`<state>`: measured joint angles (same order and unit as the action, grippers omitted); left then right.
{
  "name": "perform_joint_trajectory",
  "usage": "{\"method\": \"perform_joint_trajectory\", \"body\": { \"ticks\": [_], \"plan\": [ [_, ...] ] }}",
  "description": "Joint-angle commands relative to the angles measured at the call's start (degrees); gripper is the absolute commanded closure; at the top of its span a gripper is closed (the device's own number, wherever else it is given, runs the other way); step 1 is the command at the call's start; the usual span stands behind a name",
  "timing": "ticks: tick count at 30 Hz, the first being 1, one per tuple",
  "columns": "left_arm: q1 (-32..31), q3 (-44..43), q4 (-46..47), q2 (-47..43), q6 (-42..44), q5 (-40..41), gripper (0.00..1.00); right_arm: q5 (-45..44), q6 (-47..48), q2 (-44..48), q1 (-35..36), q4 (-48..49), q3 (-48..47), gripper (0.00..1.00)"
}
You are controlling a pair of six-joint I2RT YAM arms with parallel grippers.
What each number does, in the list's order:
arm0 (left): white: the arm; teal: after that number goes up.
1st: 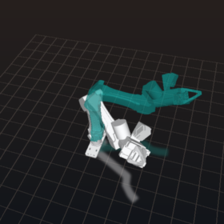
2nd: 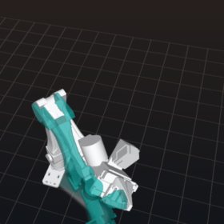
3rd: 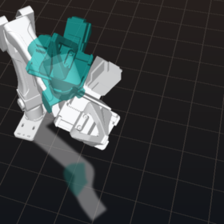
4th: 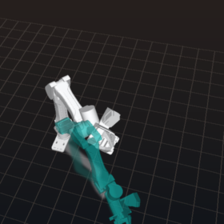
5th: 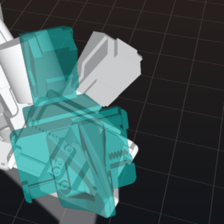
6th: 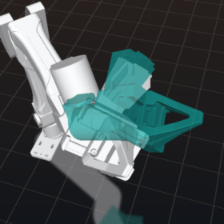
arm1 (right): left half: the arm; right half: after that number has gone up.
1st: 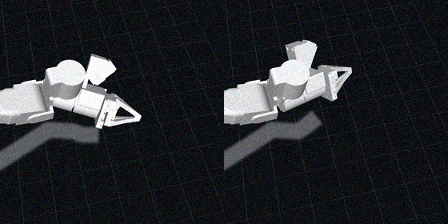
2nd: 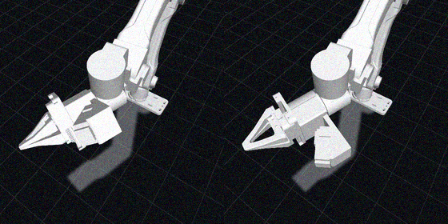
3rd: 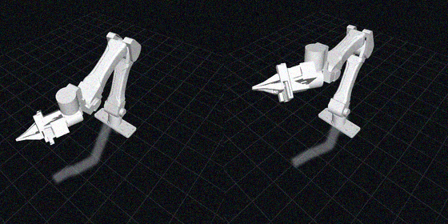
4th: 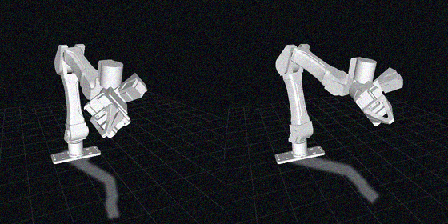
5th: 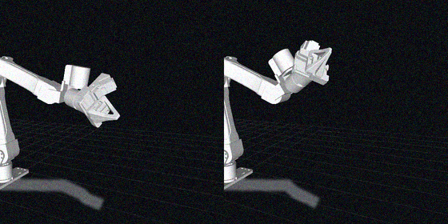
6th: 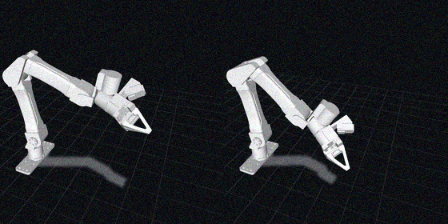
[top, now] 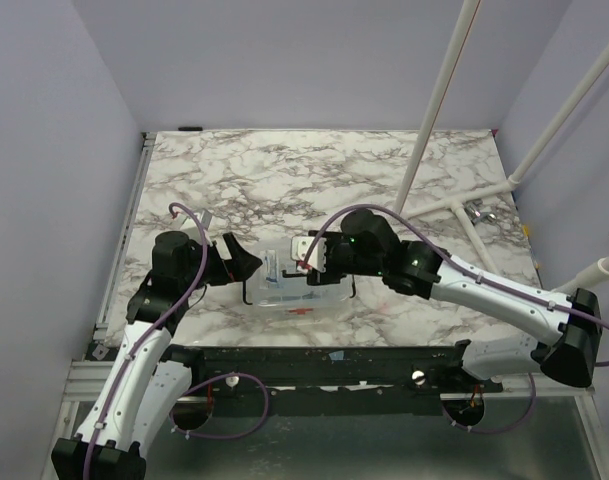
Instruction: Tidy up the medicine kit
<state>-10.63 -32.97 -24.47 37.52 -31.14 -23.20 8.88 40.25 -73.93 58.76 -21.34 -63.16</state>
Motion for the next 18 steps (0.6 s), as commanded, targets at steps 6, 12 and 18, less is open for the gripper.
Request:
{"method": "perform_joint_trajectory", "body": {
  "ticks": [6, 12, 18],
  "plan": [
    [-0.1, 2.1, 0.3, 0.6, -1.3, 2.3, 0.01, -8.5, -15.5, -5.8, -0.3, 16.6, -3.6, 0.52],
    [-0.1, 4.2, -1.6, -2.5, -3.2, 4.0, 0.02, -7.5, -21.3, -14.4, -0.3, 18.3, -7.6, 0.79],
    [-0.1, 5.9, -3.9, -6.8, -7.1, 3.4, 0.05, -5.9, -24.2, -19.1, -0.3, 20.8, -8.0, 0.95]
  ]
}}
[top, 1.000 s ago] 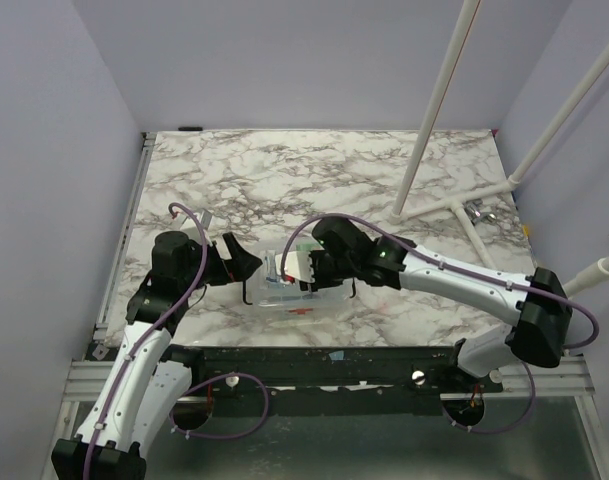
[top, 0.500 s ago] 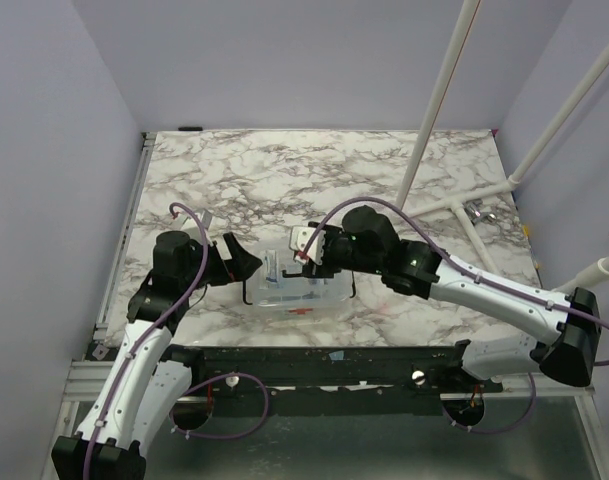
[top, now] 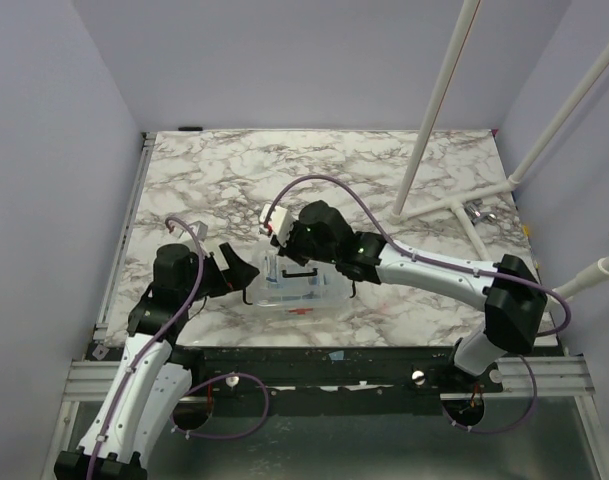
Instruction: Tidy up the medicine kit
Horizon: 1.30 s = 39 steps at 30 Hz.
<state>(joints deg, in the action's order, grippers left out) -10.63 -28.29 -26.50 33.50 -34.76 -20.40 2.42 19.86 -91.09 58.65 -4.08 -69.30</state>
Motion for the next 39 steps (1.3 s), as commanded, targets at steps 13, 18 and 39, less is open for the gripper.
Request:
{"method": "perform_joint_trajectory", "body": {
  "ticks": [13, 18, 39],
  "plan": [
    [0.0, 5.3, -5.0, -9.1, -10.8, -6.2, 0.09, 0.6, -6.6, -7.2, -0.2, 7.3, -2.5, 0.97],
    [-0.1, 6.8, -7.2, -12.2, -12.8, -7.7, 0.11, 0.2, -7.4, -9.4, -0.3, 7.6, -3.1, 0.97],
    [-0.2, 12.3, -10.0, -18.3, -15.5, -8.8, 0.23, 0.2, -8.6, -12.1, -0.8, 7.6, -2.0, 0.99]
  ]
}}
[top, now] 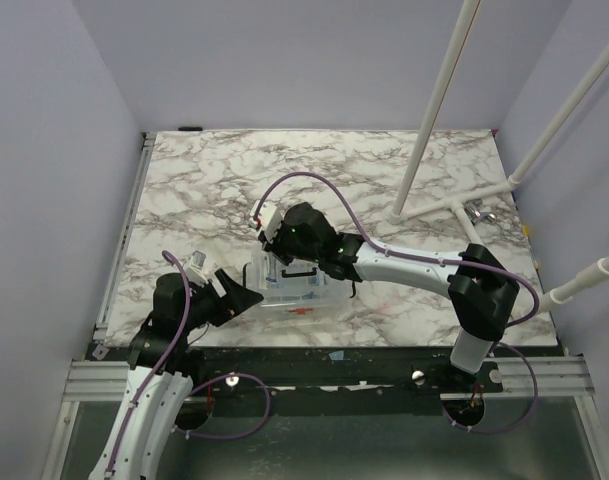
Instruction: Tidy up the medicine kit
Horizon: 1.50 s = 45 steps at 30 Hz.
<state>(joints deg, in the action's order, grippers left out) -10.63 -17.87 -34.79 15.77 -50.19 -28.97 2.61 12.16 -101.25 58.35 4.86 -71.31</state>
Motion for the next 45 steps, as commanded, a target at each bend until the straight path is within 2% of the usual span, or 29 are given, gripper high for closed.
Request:
{"method": "perform_joint_trajectory", "body": {
  "ticks": [1, 8, 14, 20, 24, 29, 36, 42, 45],
  "plan": [
    [-0.2, 1.7, -1.9, -0.6, 0.0, 0.1, 0.24, 0.0, -1.0, -2.0, -0.5, -1.3, 0.0, 0.99],
    [-0.2, 1.0, -1.8, -0.8, 0.2, 0.4, 0.25, -0.3, -1.3, -1.6, -0.6, -1.2, -0.2, 0.99],
    [-0.2, -2.1, -1.7, -0.8, 1.0, 0.6, 0.22, -1.6, -1.6, 1.5, -0.6, -0.8, -0.2, 0.94],
    [-0.2, -6.1, -2.9, 0.4, 2.3, 2.5, 0.17, -4.2, -1.3, 6.5, -0.6, 0.5, 1.4, 0.82],
    [-0.2, -9.9, -4.4, 1.2, 3.9, 6.5, 0.13, -3.1, 0.1, 9.0, -0.6, 0.6, 2.6, 0.75],
    [-0.2, -13.8, -4.6, 2.7, 6.4, 13.4, 0.02, 2.1, 4.6, 11.8, -0.5, -0.5, 4.3, 0.66],
    [-0.1, -15.6, -1.9, 8.7, 7.0, 23.8, 0.01, 12.1, 13.7, 15.2, -0.6, -6.1, 5.2, 0.61],
    [0.3, -14.6, 3.0, 15.6, 6.6, 25.5, 0.02, 20.5, 20.0, 15.2, -0.6, -13.9, 2.8, 0.61],
    [1.1, -13.1, 4.7, 17.1, 5.7, 26.2, 0.07, 22.0, 21.8, 14.1, -0.6, -16.8, 1.2, 0.62]
  ]
}}
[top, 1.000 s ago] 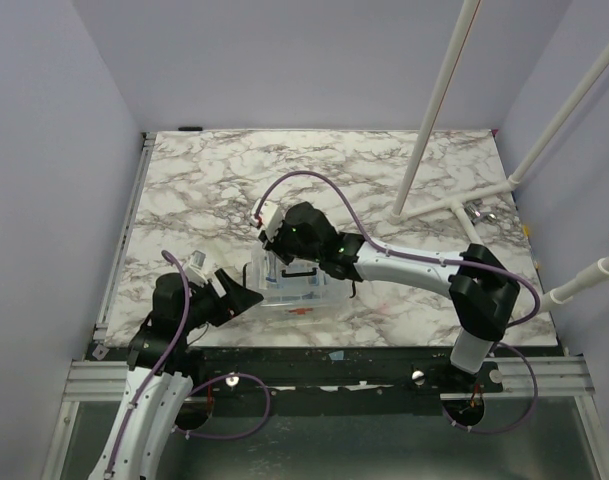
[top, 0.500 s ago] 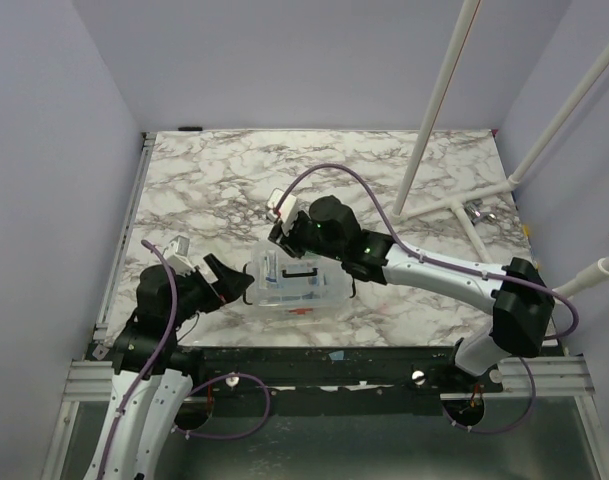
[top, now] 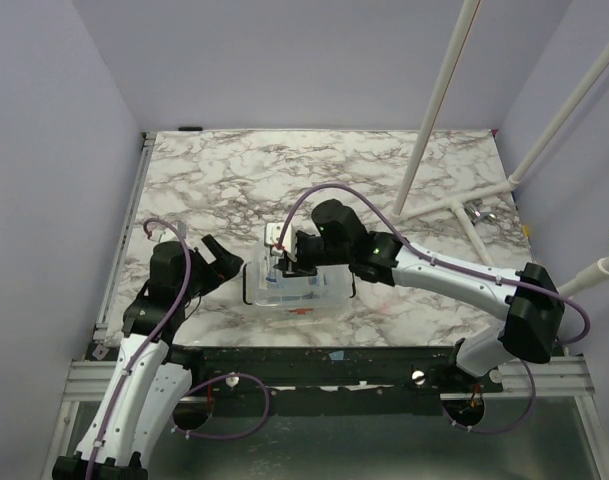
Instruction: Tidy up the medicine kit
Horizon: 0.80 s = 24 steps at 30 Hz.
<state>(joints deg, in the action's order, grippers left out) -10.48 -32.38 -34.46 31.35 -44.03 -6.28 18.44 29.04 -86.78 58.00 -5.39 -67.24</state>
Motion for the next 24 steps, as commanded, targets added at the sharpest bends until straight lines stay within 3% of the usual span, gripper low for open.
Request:
{"method": "perform_joint_trajectory", "body": {
  "ticks": [1, 4, 15, 24],
  "plan": [
    [1.1, 2.1, 5.0, 1.8, -0.6, 3.8, 0.09, 6.1, 5.0, -0.8, -0.2, -6.9, -3.3, 0.62],
    [2.2, 4.3, 6.4, 2.0, -1.5, 4.5, 0.17, 6.7, 5.3, -1.8, -0.2, -7.7, -4.0, 0.65],
    [4.1, 9.6, 9.9, 4.2, -3.0, 1.3, 0.30, 8.8, 4.4, -5.4, -0.2, -7.8, -4.8, 0.66],
    [5.3, 13.8, 14.9, 3.4, -3.9, -5.4, 0.31, 8.8, 4.1, -5.4, -0.2, -7.3, -3.4, 0.66]
  ]
}}
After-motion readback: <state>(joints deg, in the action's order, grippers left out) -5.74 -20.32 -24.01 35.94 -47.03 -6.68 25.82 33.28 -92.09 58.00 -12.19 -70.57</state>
